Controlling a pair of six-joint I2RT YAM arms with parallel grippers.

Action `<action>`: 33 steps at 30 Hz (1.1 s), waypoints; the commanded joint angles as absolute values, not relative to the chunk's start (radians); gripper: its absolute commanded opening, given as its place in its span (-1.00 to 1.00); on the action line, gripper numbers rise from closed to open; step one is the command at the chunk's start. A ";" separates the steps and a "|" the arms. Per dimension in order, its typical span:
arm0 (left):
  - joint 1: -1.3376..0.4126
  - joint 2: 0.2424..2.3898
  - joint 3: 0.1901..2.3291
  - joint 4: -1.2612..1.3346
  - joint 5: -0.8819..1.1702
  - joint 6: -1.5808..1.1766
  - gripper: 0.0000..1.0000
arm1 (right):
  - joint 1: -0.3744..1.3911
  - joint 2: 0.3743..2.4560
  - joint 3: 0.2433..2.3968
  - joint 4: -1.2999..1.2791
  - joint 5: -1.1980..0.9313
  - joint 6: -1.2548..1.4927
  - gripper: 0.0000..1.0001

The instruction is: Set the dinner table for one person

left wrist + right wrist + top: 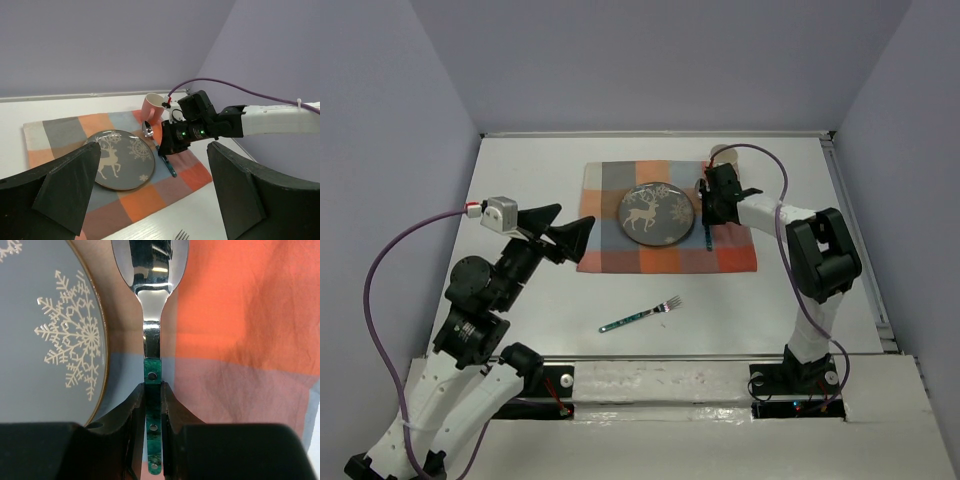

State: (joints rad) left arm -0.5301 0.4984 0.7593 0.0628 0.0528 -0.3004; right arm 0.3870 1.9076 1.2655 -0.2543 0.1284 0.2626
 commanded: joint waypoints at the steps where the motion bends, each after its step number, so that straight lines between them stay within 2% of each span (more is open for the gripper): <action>1: -0.520 0.506 0.753 0.114 0.064 -0.295 0.98 | 0.385 1.925 1.318 -0.199 0.172 0.278 -0.94; 3: -0.519 0.511 0.752 0.112 0.061 -0.293 0.98 | 0.385 1.936 1.319 -0.199 0.196 0.288 -0.91; 9: -0.520 0.534 0.752 0.110 0.064 -0.296 0.98 | 0.385 1.925 1.298 -0.198 0.219 0.336 -0.59; 10: -0.520 0.549 0.752 0.110 0.072 -0.298 0.98 | 0.385 1.918 1.295 -0.199 0.213 0.344 -0.44; 11: -0.519 0.558 0.752 0.110 0.077 -0.299 0.98 | 0.385 1.899 1.289 -0.198 0.206 0.345 -0.40; 14: -0.520 0.603 0.747 0.107 0.110 -0.325 0.98 | 0.385 1.864 1.278 -0.190 0.141 0.345 -0.11; 21: -0.520 0.727 0.681 0.054 0.231 -0.420 0.98 | 0.385 1.681 1.145 -0.128 -0.026 0.348 -0.01; 27: -0.534 0.886 0.669 -0.153 0.302 -0.471 0.98 | 0.385 1.468 0.977 -0.068 -0.100 0.354 0.00; 33: -0.621 0.997 0.678 -0.306 0.269 -0.476 0.98 | 0.385 1.313 0.897 -0.052 -0.166 0.367 0.01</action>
State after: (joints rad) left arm -0.5545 0.9531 0.6765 -0.1738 0.2535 -0.4622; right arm 0.3870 1.4078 0.9390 -0.1211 -0.0883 0.3569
